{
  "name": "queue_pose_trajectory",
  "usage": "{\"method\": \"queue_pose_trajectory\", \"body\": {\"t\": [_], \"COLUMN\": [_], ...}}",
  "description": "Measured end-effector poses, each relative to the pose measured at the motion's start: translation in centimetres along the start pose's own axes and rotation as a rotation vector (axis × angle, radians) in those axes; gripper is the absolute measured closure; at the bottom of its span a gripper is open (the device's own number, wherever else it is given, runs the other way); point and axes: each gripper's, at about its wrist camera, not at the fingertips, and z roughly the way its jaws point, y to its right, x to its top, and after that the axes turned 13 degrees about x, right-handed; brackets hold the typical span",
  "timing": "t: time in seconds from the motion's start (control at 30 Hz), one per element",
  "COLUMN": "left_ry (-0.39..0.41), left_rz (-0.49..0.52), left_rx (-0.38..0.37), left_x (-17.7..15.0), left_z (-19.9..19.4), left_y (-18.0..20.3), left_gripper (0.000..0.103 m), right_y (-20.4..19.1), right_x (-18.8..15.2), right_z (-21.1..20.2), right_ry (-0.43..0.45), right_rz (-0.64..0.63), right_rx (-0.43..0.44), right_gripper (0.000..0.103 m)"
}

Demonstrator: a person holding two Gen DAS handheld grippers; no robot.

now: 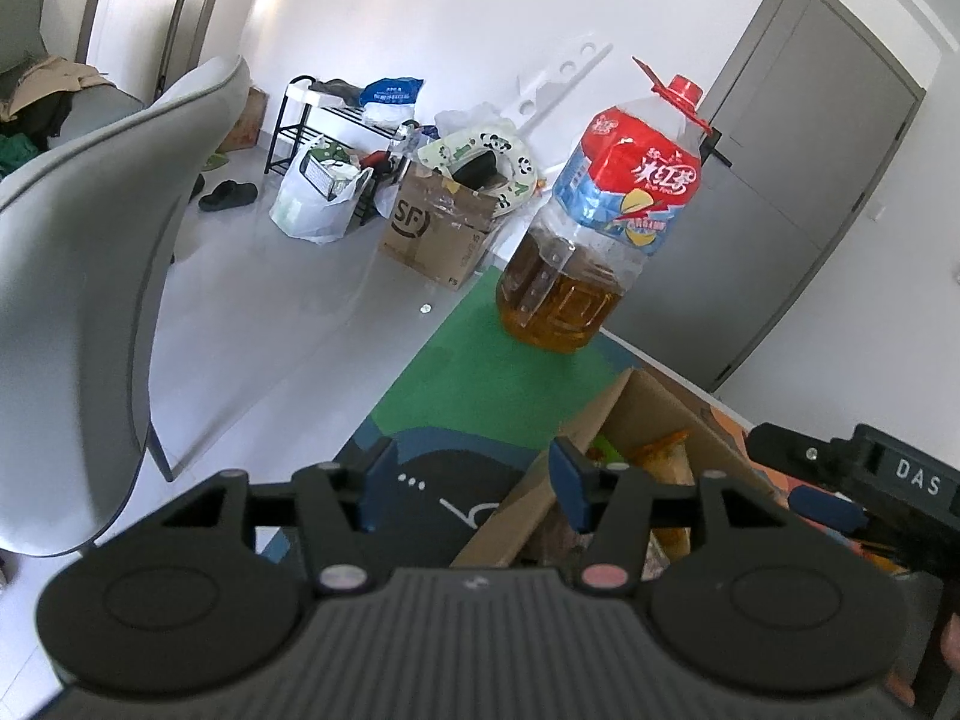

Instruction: Organize snacks

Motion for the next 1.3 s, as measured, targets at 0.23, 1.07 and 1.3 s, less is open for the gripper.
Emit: {"method": "queue_pose_trajectory", "body": {"t": [0.23,1.07,1.3], "left_ry": [0.007,0.090,0.065], "left_rz": [0.011,0.194,0.277], "left_rx": [-0.001,-0.083,-0.103], "left_x": [-0.6,-3.2,-4.0], "left_z": [-0.9,-7.1,-8.4], "left_y": [0.1,3.2,3.1], "left_gripper": [0.040,0.005,0.003], "right_y": [0.3,0.6,0.5], "right_x": [-1.1,-6.4,-8.1], "right_z": [-1.7,-12.3,-14.6], "right_ry": [-0.012,0.105,0.133], "right_rz": [0.004,0.043,0.061], "right_rx": [-0.007,-0.099,-0.114], "right_gripper": [0.012,0.000,0.000]}}
